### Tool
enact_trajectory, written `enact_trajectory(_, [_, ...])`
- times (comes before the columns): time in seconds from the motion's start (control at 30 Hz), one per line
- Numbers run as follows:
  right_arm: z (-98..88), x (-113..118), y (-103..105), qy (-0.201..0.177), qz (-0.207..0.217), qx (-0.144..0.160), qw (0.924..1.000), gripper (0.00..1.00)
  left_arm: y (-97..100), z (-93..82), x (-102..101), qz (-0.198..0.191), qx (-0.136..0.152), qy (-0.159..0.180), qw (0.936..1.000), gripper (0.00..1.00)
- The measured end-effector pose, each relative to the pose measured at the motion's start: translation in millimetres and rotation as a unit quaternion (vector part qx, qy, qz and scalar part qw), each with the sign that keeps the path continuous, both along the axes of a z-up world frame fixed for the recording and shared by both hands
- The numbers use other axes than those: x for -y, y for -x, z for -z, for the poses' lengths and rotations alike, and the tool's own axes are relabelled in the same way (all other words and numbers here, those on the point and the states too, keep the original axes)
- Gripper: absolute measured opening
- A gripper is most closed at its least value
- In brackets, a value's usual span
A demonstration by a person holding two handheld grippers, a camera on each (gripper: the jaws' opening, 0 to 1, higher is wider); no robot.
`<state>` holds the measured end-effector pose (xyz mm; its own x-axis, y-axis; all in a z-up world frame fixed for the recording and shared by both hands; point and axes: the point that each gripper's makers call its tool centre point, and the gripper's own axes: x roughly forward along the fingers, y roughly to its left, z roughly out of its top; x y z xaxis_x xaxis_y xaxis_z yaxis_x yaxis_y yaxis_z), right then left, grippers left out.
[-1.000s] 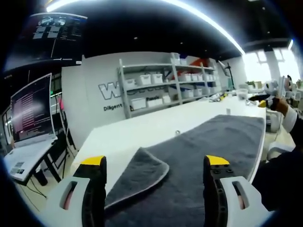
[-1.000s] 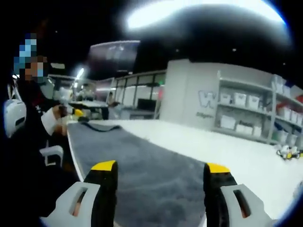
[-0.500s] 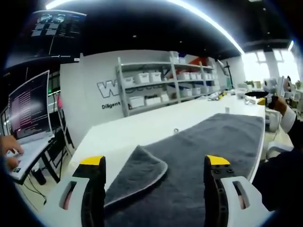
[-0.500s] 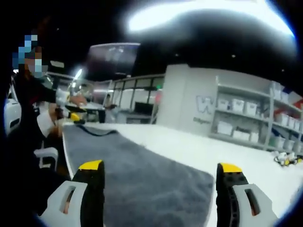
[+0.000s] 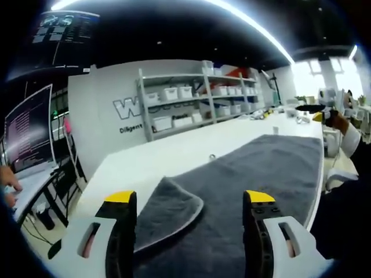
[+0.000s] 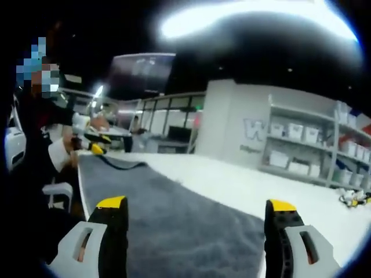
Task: Open the folded towel by lifting each exposed corner and separating the folded layers until the towel lies flat within the target outline without major curled edges
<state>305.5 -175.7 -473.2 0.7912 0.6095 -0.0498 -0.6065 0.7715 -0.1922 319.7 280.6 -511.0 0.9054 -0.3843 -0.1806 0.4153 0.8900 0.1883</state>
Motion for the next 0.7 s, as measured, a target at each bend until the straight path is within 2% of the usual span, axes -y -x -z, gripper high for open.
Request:
enact_trajectory(0.33, [2.5,-9,-4,0.031,-0.005,-0.005,0.9995,0.99,-9.2,3.1,5,0.009,-0.010,-0.012,0.9998,0.73])
enact_trajectory(0.7, [-0.4,-13,-3,0.028,-0.012,0.000,0.9995,0.99,-21.3,7.6,8,0.015,-0.012,-0.033,0.9993,0.68])
